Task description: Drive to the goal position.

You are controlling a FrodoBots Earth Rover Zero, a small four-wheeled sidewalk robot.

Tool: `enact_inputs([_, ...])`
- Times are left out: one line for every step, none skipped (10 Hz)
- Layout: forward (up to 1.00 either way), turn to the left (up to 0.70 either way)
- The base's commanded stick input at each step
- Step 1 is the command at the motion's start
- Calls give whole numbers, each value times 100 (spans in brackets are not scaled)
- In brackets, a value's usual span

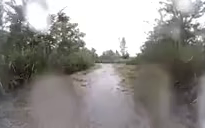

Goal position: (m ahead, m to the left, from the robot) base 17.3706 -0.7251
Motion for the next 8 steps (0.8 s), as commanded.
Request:
enact_inputs([85,0])
enact_inputs([85,0])
enact_inputs([85,0])
enact_inputs([85,0])
enact_inputs([85,0])
enact_inputs([85,0])
enact_inputs([85,0])
enact_inputs([85,0])
